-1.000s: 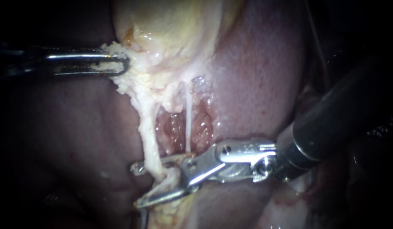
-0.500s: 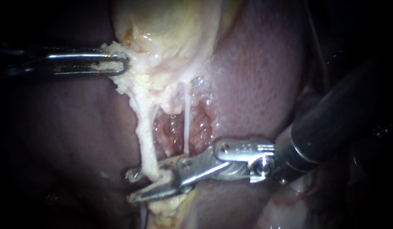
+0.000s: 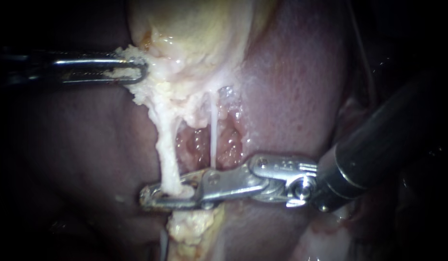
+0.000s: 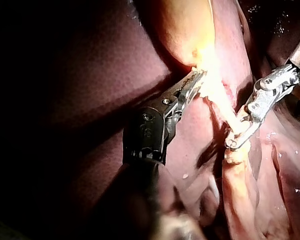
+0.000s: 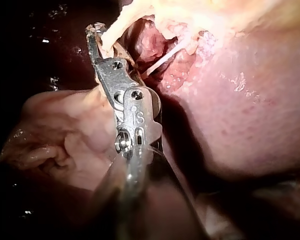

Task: Clipping first clip left tube

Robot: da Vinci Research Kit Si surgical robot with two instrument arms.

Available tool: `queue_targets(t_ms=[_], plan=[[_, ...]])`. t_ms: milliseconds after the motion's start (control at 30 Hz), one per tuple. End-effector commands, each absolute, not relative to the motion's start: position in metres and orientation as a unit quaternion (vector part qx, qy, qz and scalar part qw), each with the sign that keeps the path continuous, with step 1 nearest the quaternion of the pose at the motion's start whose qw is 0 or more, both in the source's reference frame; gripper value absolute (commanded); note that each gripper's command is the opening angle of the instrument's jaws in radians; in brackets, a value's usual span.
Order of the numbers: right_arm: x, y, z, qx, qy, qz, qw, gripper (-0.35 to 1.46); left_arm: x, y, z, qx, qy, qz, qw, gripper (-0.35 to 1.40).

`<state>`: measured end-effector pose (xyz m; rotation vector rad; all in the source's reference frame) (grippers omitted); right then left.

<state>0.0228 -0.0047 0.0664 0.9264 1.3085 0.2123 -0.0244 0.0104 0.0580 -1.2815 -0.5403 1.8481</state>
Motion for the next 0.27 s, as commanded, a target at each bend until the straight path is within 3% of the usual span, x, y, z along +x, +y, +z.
queue_targets(t_ms=[33,233,267], plan=[[0.0229,-0.0047,0.0664,0.415,0.585,0.094,0.69,-0.35,-0.0244,0.0104,0.058,-0.507,-0.214,0.731,0.403,-0.35],[0.0229,-0.0049,0.0667,0.416,0.584,0.096,0.69,-0.35,-0.0246,0.0105,0.058,-0.507,-0.214,0.731,0.403,-0.35],[0.0229,-0.0049,0.0667,0.416,0.585,0.096,0.69,-0.27,-0.0246,0.0105,0.0581,-0.507,-0.214,0.731,0.403,-0.35]])
